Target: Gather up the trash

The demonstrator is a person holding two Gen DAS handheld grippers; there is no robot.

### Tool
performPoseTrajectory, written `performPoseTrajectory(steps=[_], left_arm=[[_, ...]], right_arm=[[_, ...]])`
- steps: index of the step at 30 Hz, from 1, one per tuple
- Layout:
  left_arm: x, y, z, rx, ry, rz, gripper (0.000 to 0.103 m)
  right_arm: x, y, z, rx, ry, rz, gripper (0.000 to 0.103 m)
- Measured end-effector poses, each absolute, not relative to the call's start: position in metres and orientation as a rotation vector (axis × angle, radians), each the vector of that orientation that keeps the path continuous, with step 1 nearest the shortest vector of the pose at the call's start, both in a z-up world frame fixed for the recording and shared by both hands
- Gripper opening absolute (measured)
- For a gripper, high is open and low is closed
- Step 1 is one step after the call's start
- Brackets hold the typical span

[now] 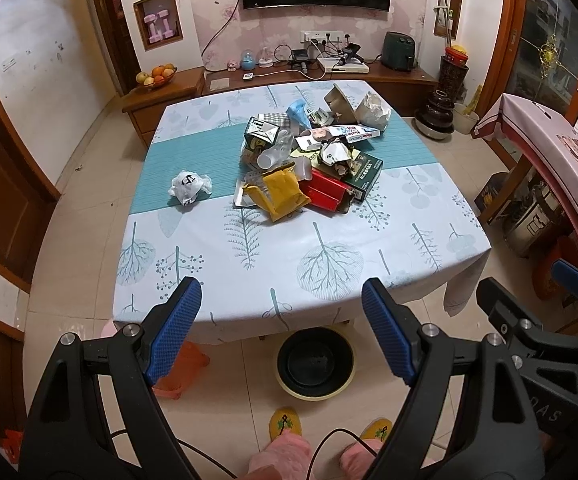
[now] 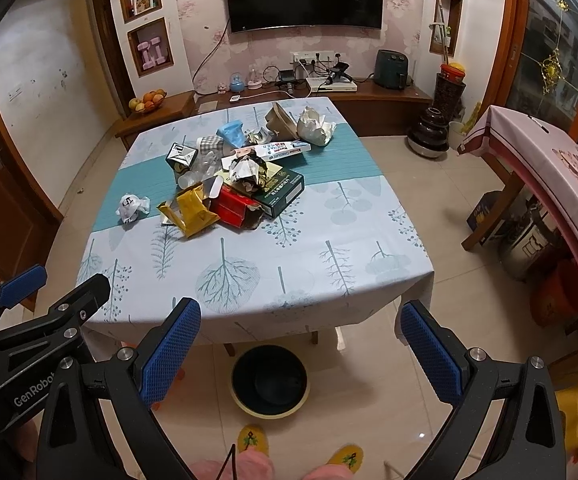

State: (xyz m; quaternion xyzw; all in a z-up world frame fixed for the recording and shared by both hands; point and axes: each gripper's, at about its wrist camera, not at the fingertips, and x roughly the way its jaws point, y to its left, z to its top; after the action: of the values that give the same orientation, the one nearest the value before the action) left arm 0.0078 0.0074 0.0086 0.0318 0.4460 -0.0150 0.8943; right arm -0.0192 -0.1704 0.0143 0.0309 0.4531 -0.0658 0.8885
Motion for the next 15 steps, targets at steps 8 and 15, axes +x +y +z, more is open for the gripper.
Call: performPoseTrajectory(steps=[8, 15], left_arm=[[0.010, 0.006, 0.010, 0.073, 0.926, -0.036, 0.080], [0.025, 0.016, 0.009, 0.078, 0.910, -0.065, 0.080]], right_arm=[[-0.020, -0.172, 0.015, 0.070, 0.943, -0.137, 0.102], [-0.007, -0.167, 0.021, 0.072, 0.928, -0.160, 0.102]])
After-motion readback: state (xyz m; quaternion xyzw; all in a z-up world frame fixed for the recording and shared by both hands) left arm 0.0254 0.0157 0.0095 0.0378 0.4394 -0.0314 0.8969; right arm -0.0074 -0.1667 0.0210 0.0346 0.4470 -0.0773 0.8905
